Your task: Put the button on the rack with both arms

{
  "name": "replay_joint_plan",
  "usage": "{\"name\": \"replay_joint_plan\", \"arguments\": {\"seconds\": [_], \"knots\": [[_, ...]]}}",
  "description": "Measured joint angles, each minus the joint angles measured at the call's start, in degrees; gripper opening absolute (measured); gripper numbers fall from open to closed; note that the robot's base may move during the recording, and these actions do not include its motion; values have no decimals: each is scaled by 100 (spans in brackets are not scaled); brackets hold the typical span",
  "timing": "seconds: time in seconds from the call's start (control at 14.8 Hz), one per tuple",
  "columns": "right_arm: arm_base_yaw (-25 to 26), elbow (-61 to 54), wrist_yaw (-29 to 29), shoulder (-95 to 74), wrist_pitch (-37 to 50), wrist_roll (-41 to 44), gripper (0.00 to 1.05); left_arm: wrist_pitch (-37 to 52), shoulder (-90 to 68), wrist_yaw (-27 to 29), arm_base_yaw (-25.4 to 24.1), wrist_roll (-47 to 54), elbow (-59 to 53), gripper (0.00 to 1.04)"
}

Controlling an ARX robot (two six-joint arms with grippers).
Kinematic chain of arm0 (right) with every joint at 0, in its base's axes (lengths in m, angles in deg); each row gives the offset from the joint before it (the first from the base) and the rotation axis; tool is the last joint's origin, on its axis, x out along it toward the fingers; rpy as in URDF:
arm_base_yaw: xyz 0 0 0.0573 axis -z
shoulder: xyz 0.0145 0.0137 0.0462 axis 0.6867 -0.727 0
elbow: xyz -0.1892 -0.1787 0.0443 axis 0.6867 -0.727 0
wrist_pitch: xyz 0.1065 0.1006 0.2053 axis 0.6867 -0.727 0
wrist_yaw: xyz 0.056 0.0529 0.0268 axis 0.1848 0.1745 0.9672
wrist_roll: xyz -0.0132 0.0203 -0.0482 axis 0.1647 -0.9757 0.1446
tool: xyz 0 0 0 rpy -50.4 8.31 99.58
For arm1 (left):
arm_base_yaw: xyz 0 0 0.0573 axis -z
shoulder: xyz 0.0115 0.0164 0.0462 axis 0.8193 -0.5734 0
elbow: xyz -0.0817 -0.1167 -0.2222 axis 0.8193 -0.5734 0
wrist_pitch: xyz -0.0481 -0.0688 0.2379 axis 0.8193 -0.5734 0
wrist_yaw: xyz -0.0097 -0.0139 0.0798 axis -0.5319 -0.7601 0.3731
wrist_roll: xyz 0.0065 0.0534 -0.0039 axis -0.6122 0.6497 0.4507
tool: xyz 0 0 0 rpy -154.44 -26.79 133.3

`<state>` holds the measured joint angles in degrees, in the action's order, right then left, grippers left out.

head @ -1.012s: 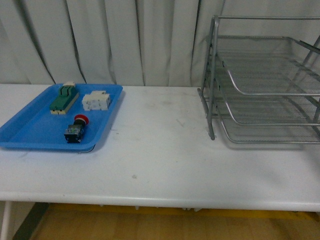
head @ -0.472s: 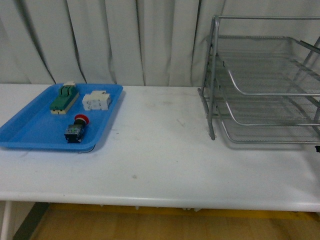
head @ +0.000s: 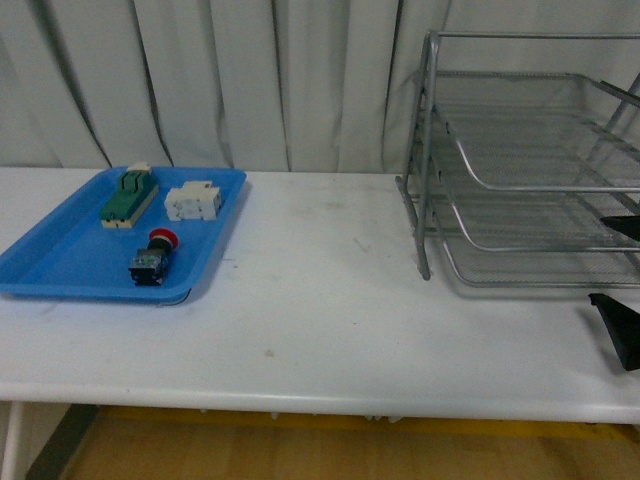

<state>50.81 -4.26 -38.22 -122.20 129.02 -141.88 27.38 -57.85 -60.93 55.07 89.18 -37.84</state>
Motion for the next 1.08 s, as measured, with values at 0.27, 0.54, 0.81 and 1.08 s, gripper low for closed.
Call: {"name": "replay_joint_plan", "arguments": {"seconds": [0.27, 0.54, 0.81, 1.08], "knots": [[0, 133, 68, 0, 7, -120, 98, 0, 0, 0, 0, 0, 0, 98], [-109, 332, -13, -13, 7, -149, 98, 0, 0, 0, 0, 0, 0, 98], [-225, 518, -83, -111, 13, -120, 59, -2, 0, 0, 0, 0, 0, 98], [-157, 525, -83, -203, -11, -184, 5, 0, 0, 0, 0, 0, 2, 98]]}}
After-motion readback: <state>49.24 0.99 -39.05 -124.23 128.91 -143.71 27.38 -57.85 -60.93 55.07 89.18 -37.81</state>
